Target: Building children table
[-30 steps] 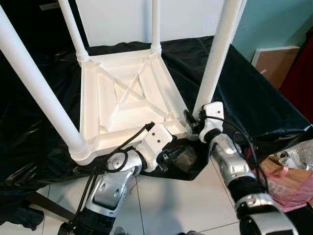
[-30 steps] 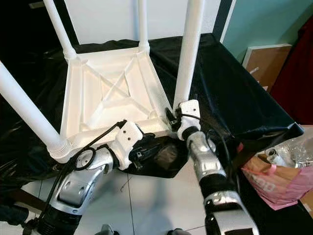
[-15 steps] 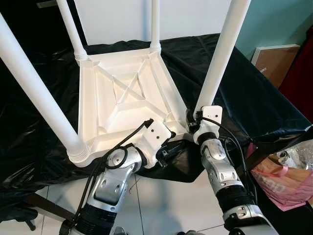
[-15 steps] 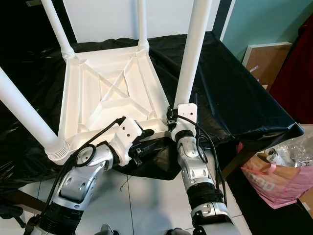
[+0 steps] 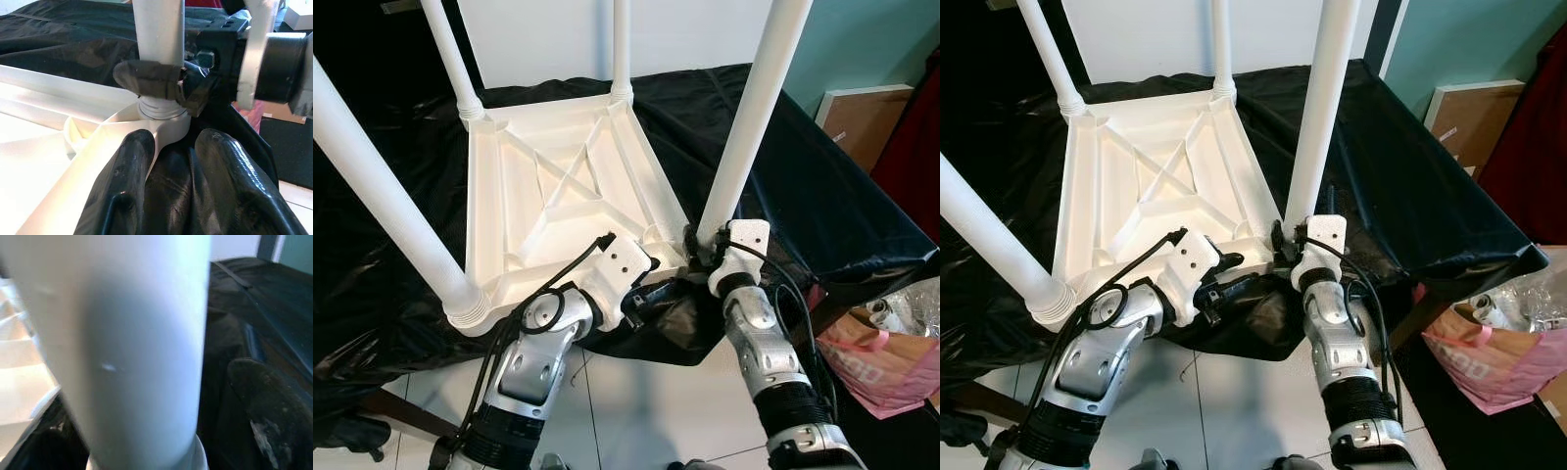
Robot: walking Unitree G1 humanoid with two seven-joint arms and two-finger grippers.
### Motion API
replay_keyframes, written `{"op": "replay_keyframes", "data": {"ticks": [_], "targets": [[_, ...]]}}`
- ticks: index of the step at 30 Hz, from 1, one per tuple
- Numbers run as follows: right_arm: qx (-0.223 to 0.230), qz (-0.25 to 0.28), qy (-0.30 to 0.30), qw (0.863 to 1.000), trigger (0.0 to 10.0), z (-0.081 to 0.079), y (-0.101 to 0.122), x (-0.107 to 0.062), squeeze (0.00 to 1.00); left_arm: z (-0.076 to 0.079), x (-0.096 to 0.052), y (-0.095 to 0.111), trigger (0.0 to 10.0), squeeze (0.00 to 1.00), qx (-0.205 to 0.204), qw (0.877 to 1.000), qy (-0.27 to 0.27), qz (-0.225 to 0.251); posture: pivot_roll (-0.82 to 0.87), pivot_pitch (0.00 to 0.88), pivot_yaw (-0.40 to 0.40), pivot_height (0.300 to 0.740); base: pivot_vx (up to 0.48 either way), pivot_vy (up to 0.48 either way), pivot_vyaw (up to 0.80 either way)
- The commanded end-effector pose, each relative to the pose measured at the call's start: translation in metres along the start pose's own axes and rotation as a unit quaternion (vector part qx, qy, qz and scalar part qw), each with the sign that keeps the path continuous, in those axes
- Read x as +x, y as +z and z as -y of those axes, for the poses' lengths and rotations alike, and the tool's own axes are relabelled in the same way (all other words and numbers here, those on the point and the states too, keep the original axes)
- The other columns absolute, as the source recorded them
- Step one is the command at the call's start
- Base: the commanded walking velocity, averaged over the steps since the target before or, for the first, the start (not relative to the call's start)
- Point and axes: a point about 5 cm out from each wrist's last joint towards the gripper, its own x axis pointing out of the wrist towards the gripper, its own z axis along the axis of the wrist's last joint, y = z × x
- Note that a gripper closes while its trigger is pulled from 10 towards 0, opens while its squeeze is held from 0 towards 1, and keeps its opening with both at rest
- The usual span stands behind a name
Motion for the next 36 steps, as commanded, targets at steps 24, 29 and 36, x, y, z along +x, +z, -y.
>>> {"op": "replay_keyframes", "data": {"ticks": [24,29,36], "targets": [[-0.002,-0.009,0.035,0.999,10.0,0.013,-0.004,-0.025,0.0,-0.036,-0.012,-0.041,10.0,0.0,0.082,0.978,0.146,-0.126,-0.02,0.08,-0.015,0.74,0.0,0.0,0.0],[-0.002,-0.011,0.037,0.999,10.0,0.013,-0.004,-0.027,0.0,-0.044,-0.012,-0.039,10.0,0.0,0.079,0.976,0.164,-0.121,-0.03,0.08,-0.014,0.74,0.0,0.0,0.0],[-0.005,-0.014,0.036,0.999,10.0,0.016,-0.003,-0.029,0.0,-0.053,-0.013,-0.04,10.0,1.0,0.081,0.971,0.188,-0.126,-0.03,0.086,-0.012,0.74,0.0,0.0,0.0]]}}
